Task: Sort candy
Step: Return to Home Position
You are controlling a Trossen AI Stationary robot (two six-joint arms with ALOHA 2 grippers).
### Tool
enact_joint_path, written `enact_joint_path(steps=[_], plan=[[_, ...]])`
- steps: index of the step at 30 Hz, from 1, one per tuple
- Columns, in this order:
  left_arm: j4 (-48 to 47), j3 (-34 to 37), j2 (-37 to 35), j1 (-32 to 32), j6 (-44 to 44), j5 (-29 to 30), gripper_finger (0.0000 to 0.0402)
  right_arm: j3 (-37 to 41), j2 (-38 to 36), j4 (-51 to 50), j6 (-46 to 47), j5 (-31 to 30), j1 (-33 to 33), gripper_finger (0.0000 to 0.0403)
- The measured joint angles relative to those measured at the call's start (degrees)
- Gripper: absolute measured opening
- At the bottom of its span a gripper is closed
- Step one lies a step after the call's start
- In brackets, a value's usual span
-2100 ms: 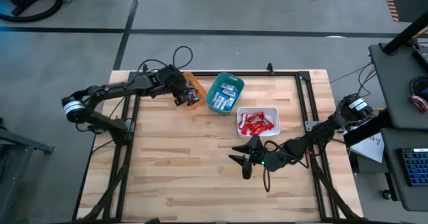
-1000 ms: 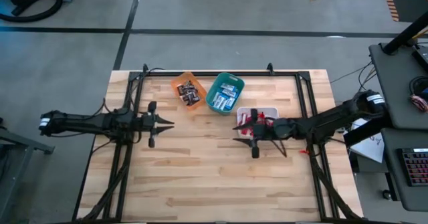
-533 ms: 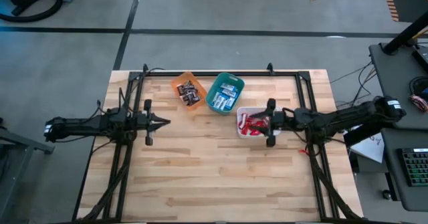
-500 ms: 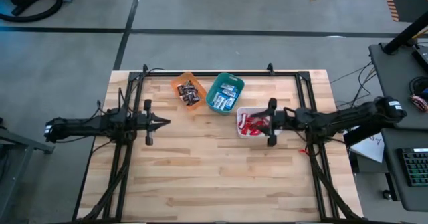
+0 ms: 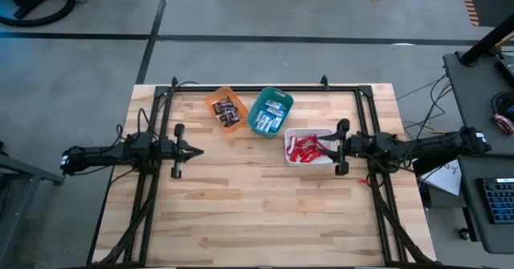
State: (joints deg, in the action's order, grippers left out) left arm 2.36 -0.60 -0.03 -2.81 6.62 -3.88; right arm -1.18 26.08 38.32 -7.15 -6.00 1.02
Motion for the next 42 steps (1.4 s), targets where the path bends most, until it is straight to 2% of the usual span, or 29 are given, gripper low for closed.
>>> enact_joint_path(steps=[3,6,10,22,30,40,42], plan=[[0.31,0.00,0.38,0.02,-4.36,1.30,0.0000,0.38,-5.25,-4.06,-0.79,0.03,0.07,0.0178],[0.14,-0.08,0.61,0.01,-8.94,6.21,0.0000,0.38,-10.28,-9.05,-2.26,0.00,0.07,0.0178],[0.01,-0.35,0.87,0.00,-10.32,10.21,0.0000,0.41,-15.81,-14.08,-4.69,1.56,0.07,0.0178],[0.00,-0.44,1.32,0.01,-10.35,10.38,0.0000,0.15,-26.02,-25.64,-6.62,2.99,0.07,0.0178],[0.18,-0.45,1.55,0.00,-10.37,10.40,0.0000,0.32,-25.38,-29.24,-9.66,1.67,0.09,0.0178],[0.14,-0.46,1.78,0.00,-10.37,10.40,0.0000,0.32,-23.76,-31.70,29.32,0.99,0.07,0.0178],[0.17,-0.46,1.88,0.01,-10.37,10.39,0.0000,0.32,-23.75,-32.76,34.07,1.38,0.07,0.0178]])
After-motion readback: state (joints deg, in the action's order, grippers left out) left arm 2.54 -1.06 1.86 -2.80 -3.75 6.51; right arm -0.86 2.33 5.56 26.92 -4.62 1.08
